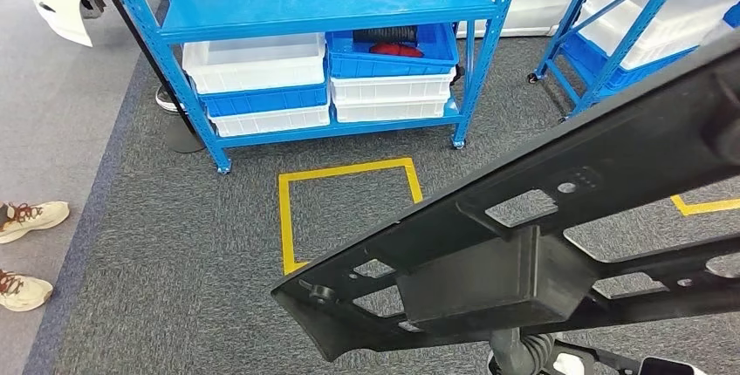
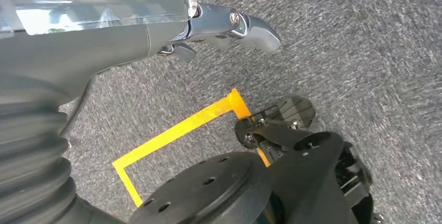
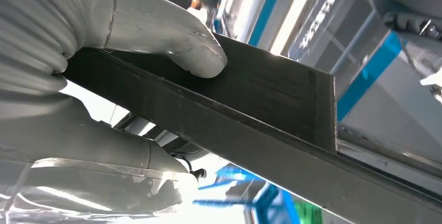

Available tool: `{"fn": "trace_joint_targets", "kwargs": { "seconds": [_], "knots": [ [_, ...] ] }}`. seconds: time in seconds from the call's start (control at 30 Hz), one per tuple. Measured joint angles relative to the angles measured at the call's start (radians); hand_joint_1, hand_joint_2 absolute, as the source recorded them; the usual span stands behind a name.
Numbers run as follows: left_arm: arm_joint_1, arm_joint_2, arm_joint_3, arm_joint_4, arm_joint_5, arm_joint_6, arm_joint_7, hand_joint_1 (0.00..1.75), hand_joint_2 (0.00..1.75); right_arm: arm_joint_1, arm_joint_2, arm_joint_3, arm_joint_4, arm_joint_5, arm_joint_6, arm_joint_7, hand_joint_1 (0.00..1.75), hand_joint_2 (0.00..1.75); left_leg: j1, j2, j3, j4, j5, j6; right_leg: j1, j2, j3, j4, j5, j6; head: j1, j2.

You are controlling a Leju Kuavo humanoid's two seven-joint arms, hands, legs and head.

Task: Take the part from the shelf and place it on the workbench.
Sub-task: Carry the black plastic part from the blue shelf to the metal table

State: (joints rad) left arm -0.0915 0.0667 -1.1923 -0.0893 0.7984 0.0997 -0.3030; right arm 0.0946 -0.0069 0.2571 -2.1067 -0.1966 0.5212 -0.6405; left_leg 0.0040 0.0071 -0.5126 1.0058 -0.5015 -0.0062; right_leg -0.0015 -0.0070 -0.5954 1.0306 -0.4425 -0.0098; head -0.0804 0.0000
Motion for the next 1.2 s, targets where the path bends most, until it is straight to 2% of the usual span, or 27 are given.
{"fn": "trace_joint_targets", "kwargs": {
  "seconds": [0.07,0.1,0.13,0.2,0.23,0.27,0.3,0.37,0.4,0.43,0.47,0.53,0.6,0.63,0.67,0.73,0.77,0.8,0.83,0.87,0.93,0.97,1.0,1.07,1.13,1.2],
  "knots": [
    [0.002,-0.007,0.010,0.000,0.000,0.003,0.000,0.00,1.75,-0.025,-0.008,0.000,0.014,-0.017,0.010,0.007,1.75,1.75,0.003,0.001,-0.002,-0.004,0.010,0.014,-0.003,0.001,-0.005,0.005,-0.002,0.012,0.000,0.000],
    [0.002,-0.010,0.014,0.000,0.000,0.004,0.000,0.00,1.75,-0.034,-0.012,0.000,0.020,-0.022,0.013,0.010,1.75,1.75,0.004,0.001,-0.003,-0.007,0.016,0.021,-0.004,0.002,-0.014,0.025,-0.018,0.018,0.000,0.000],
    [0.002,-0.012,0.018,0.000,0.000,0.004,0.000,0.00,1.75,-0.042,-0.016,0.000,0.025,-0.025,0.015,0.011,1.75,1.75,0.006,0.001,-0.005,-0.009,0.021,0.026,-0.005,0.003,-0.031,0.065,-0.046,0.023,0.000,0.000],
    [0.002,-0.013,0.025,0.000,0.000,0.005,0.000,0.00,1.75,-0.051,-0.023,0.000,0.036,-0.029,0.017,0.011,1.75,1.75,0.005,0.002,-0.014,-0.009,0.027,0.031,-0.008,0.004,-0.085,0.190,-0.114,0.031,0.000,0.000],
    [0.003,-0.014,0.026,0.000,0.000,0.005,0.000,0.00,1.75,-0.053,-0.025,0.000,0.041,-0.030,0.018,0.011,1.75,1.75,0.004,0.002,-0.018,-0.008,0.028,0.032,-0.010,0.004,-0.108,0.245,-0.134,0.034,0.000,0.000],
    [0.004,-0.014,0.027,0.000,0.000,0.005,0.000,0.00,1.75,-0.054,-0.028,0.000,0.046,-0.031,0.019,0.011,1.75,1.75,0.004,0.001,-0.020,-0.007,0.029,0.031,-0.011,0.003,-0.117,0.270,-0.135,0.035,0.000,0.000],
    [0.005,-0.015,0.028,0.000,0.000,0.005,0.000,0.00,1.75,-0.056,-0.030,0.000,0.051,-0.032,0.020,0.011,1.75,1.75,0.004,0.001,-0.021,-0.006,0.030,0.031,-0.013,0.003,-0.106,0.256,-0.118,0.035,0.000,0.000],
    [0.004,-0.018,0.030,0.000,0.000,0.005,0.000,0.00,1.75,-0.060,-0.033,0.000,0.057,-0.030,0.016,0.013,1.75,1.75,0.004,0.002,-0.020,-0.004,0.029,0.028,-0.013,-0.002,-0.042,0.135,-0.055,0.030,0.000,0.000],
    [0.004,-0.019,0.031,0.000,0.000,0.004,-0.001,0.00,1.75,-0.064,-0.034,0.000,0.059,-0.027,0.010,0.017,1.75,1.75,0.002,0.003,-0.020,-0.001,0.027,0.025,-0.009,-0.012,-0.010,0.070,-0.034,0.025,0.000,0.000],
    [0.005,-0.020,0.032,0.000,0.000,0.004,-0.002,0.00,1.75,-0.067,-0.035,0.000,0.061,-0.022,0.002,0.021,1.75,1.75,0.000,0.005,-0.022,0.001,0.027,0.020,-0.006,-0.019,0.010,0.025,-0.023,0.019,0.000,0.000],
    [0.005,-0.021,0.032,0.000,0.000,0.003,-0.002,0.00,1.75,-0.069,-0.036,0.000,0.063,-0.018,-0.005,0.023,1.75,1.75,-0.003,0.008,-0.024,0.002,0.026,0.015,-0.002,-0.025,0.017,0.003,-0.022,0.013,0.000,0.000],
    [0.006,-0.021,0.032,0.000,0.000,0.003,-0.002,0.00,1.75,-0.070,-0.039,0.000,0.068,-0.009,-0.011,0.015,1.75,1.75,-0.005,0.017,-0.026,0.000,0.027,0.004,-0.001,-0.016,0.013,-0.001,-0.021,0.002,0.000,0.000],
    [0.005,-0.019,0.032,0.000,0.000,0.005,-0.002,0.00,1.75,-0.065,-0.042,0.000,0.069,0.005,-0.010,-0.004,1.75,1.75,-0.004,0.018,-0.031,0.016,0.010,-0.006,-0.006,-0.005,0.013,-0.009,-0.015,-0.011,0.000,0.000],
    [0.005,-0.019,0.033,0.000,0.000,0.007,-0.002,0.00,1.75,-0.061,-0.043,0.000,0.069,0.014,-0.010,-0.013,1.75,1.75,-0.003,0.013,-0.042,0.047,-0.013,-0.010,-0.009,-0.001,0.014,-0.013,-0.012,-0.017,0.000,0.000],
    [0.004,-0.018,0.033,0.000,0.000,0.009,-0.003,0.00,1.75,-0.052,-0.043,0.000,0.067,0.024,-0.010,-0.022,1.75,1.75,-0.001,0.008,-0.064,0.099,-0.046,-0.012,-0.009,0.002,0.014,-0.015,-0.010,-0.021,0.000,0.000],
    [0.005,-0.018,0.033,0.000,0.001,0.013,-0.008,0.00,1.75,-0.023,-0.043,0.000,0.059,0.051,-0.005,-0.038,1.75,1.75,0.000,0.003,-0.121,0.230,-0.109,-0.015,-0.008,0.011,0.011,-0.013,-0.009,-0.024,0.000,0.000],
    [0.006,-0.018,0.033,0.000,0.001,0.015,-0.013,0.00,1.75,-0.008,-0.042,0.001,0.051,0.068,0.000,-0.043,1.75,1.75,0.001,0.003,-0.142,0.278,-0.124,-0.017,-0.007,0.017,0.010,-0.011,-0.009,-0.024,0.000,0.000],
    [0.006,-0.017,0.033,0.000,0.001,0.021,-0.020,0.00,1.75,0.004,-0.040,0.001,0.040,0.085,0.005,-0.046,1.75,1.75,0.001,0.003,-0.144,0.288,-0.116,-0.017,-0.007,0.025,0.008,-0.009,-0.009,-0.024,0.000,0.000],
    [0.006,-0.016,0.033,0.000,0.000,0.030,-0.027,0.00,1.75,0.014,-0.036,0.002,0.026,0.101,0.006,-0.047,1.75,1.75,0.001,0.001,-0.129,0.260,-0.092,-0.016,-0.007,0.035,0.007,-0.006,-0.009,-0.024,0.000,0.000],
    [0.005,-0.015,0.033,0.000,0.000,0.043,-0.032,0.00,1.75,0.021,-0.030,0.003,0.011,0.110,0.004,-0.047,1.75,1.75,0.003,-0.007,-0.098,0.198,-0.055,-0.014,-0.007,0.044,0.007,-0.004,-0.009,-0.023,0.000,0.000],
    [0.005,-0.010,0.029,0.000,0.000,0.066,-0.035,0.00,1.75,0.032,-0.020,0.007,-0.018,0.113,-0.006,-0.047,1.75,1.75,0.006,-0.043,-0.036,0.065,-0.003,-0.008,-0.006,0.065,0.002,0.002,-0.007,-0.017,0.000,0.000],
    [0.005,-0.007,0.026,0.000,0.000,0.073,-0.035,0.00,1.75,0.035,-0.017,0.008,-0.028,0.109,-0.010,-0.047,1.75,1.75,0.006,-0.057,-0.020,0.026,0.006,-0.005,-0.006,0.074,-0.002,0.004,-0.005,-0.011,0.000,0.000],
    [0.004,-0.005,0.022,0.000,0.000,0.079,-0.034,0.00,1.75,0.037,-0.016,0.009,-0.034,0.103,-0.013,-0.047,1.75,1.75,0.005,-0.064,-0.015,0.011,0.004,-0.002,-0.006,0.084,-0.006,0.004,-0.001,-0.004,0.000,0.000],
    [0.002,-0.004,0.012,0.000,0.000,0.089,-0.034,0.00,1.75,0.040,-0.014,0.008,-0.040,0.089,-0.014,-0.047,1.75,1.75,0.005,-0.049,-0.014,0.005,0.010,0.007,-0.007,0.099,-0.013,0.002,0.005,0.010,0.000,0.000],
    [-0.001,-0.004,0.000,0.000,0.000,0.096,-0.036,0.00,1.75,0.042,-0.013,0.005,-0.042,0.079,-0.012,-0.047,1.75,1.75,0.008,-0.030,-0.014,-0.001,0.019,0.020,-0.007,0.076,-0.028,0.033,-0.017,0.019,0.000,0.000],
    [0.001,-0.004,-0.009,0.000,0.000,0.099,-0.037,0.00,1.75,0.044,-0.012,0.000,-0.044,0.076,-0.011,-0.047,1.75,1.75,0.008,-0.009,-0.017,-0.003,0.023,0.028,-0.009,0.034,-0.077,0.141,-0.080,0.026,0.000,0.000]
  ]
}}
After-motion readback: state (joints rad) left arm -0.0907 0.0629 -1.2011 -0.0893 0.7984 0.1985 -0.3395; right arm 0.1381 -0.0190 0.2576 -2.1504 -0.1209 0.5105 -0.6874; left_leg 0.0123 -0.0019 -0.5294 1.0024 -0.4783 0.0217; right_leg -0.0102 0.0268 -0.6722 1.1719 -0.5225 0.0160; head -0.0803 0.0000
